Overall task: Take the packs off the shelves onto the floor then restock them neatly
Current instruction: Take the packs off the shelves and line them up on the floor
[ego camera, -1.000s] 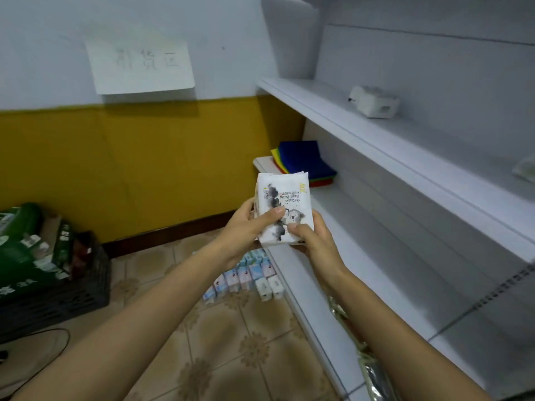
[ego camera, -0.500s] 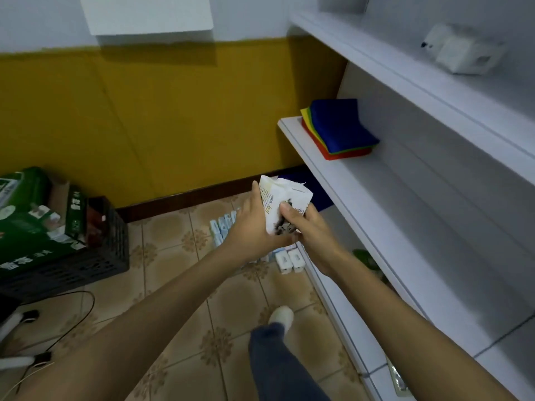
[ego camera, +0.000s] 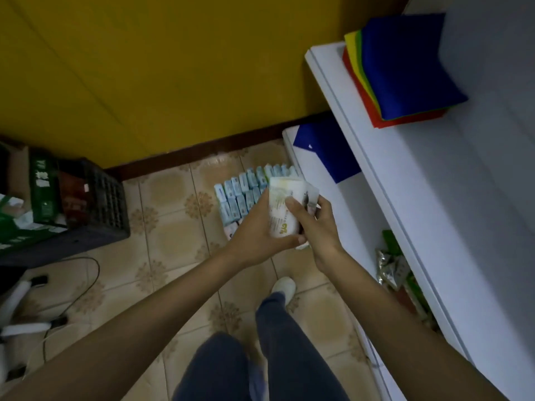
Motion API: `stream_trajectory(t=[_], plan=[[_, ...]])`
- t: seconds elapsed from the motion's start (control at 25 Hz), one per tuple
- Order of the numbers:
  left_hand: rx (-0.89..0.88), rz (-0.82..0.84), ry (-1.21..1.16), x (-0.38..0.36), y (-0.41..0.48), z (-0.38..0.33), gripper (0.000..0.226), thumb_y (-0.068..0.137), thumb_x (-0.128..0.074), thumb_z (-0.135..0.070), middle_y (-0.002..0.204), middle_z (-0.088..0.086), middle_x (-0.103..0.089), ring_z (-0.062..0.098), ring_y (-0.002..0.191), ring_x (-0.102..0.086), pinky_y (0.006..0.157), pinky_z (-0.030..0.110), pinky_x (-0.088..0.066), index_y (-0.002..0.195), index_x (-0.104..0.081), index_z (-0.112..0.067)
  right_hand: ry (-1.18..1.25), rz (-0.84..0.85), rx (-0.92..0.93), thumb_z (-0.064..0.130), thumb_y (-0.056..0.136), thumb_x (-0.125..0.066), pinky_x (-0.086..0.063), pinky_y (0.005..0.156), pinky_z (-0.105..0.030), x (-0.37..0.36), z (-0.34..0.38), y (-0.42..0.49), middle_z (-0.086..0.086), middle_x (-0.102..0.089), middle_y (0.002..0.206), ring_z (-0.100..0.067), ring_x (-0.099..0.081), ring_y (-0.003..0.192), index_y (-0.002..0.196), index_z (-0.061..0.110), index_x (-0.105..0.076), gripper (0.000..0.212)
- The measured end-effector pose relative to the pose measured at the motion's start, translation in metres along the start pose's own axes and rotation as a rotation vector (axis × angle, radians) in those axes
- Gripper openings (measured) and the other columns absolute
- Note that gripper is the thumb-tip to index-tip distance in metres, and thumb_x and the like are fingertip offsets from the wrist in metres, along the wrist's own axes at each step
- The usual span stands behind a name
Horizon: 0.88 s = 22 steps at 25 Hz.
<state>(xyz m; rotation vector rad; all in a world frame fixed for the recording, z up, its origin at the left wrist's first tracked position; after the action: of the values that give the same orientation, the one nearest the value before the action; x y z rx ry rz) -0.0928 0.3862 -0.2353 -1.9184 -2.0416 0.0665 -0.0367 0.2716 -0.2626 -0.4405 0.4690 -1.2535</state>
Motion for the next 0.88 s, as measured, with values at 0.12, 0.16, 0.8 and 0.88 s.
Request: stream_trajectory(t=[0.12,0.16,0.8,0.88], plan=[[0.186,-0.042,-0.205,0.005,0.040,0.047,0.055,0.081,-0.077,-0.021,0.121,-0.002,-0.066,0.013,0.109,-0.064,0.091,0.034,-0.053,0.130,-0.052,-0.022,-0.045,0.052,-0.062,0.038,0.092,-0.057,-0.055,0.088,-0.032,0.005,-0.013,0.033,0.000,-0.064,0.120,-0.013,-0.064,0.105,0.133,0.026,-0.049,0.044],[0.317,-0.052,-0.282,0.005,0.056,0.073,0.045,0.084,-0.073,-0.020,0.115,-0.001,-0.069,0.017,0.103,-0.067,0.089,0.039,-0.054,0.126,-0.057,-0.020,-0.061,0.030,-0.095,0.037,0.091,-0.058,-0.055,0.088,-0.035,0.010,-0.026,0.049,0.000,-0.064,0.119,-0.015,-0.065,0.105,0.132,0.027,-0.051,0.042],[0.949,0.042,-0.250,-0.105,0.219,0.498,0.019,0.084,-0.073,-0.013,0.065,-0.004,-0.070,0.002,0.056,-0.066,0.050,0.016,-0.051,0.095,-0.063,-0.001,-0.074,-0.288,-0.640,0.035,0.072,-0.081,-0.055,0.067,-0.023,0.077,-0.404,0.321,-0.003,-0.059,0.110,-0.015,-0.064,0.093,0.130,0.018,-0.040,0.073],[0.944,0.004,-0.141,-0.115,0.238,0.543,0.078,0.061,-0.084,-0.047,0.101,0.003,-0.071,0.013,0.088,-0.070,0.074,0.032,-0.059,0.120,-0.057,-0.004,0.099,-0.319,-0.755,0.038,0.063,-0.087,-0.054,0.059,-0.024,0.078,-0.456,0.353,-0.008,-0.062,0.100,-0.018,-0.064,0.083,0.117,0.008,-0.051,0.071]])
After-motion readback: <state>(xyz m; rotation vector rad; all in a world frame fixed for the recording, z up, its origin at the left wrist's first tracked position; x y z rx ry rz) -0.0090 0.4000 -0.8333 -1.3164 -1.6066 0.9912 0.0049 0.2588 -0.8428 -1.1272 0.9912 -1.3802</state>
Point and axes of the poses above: each hand's wrist, its own y-axis towards the middle knuckle, its own x-axis out of the back of the hand, z = x × y, the point moved 3 cm from there along y, towards the middle knuckle
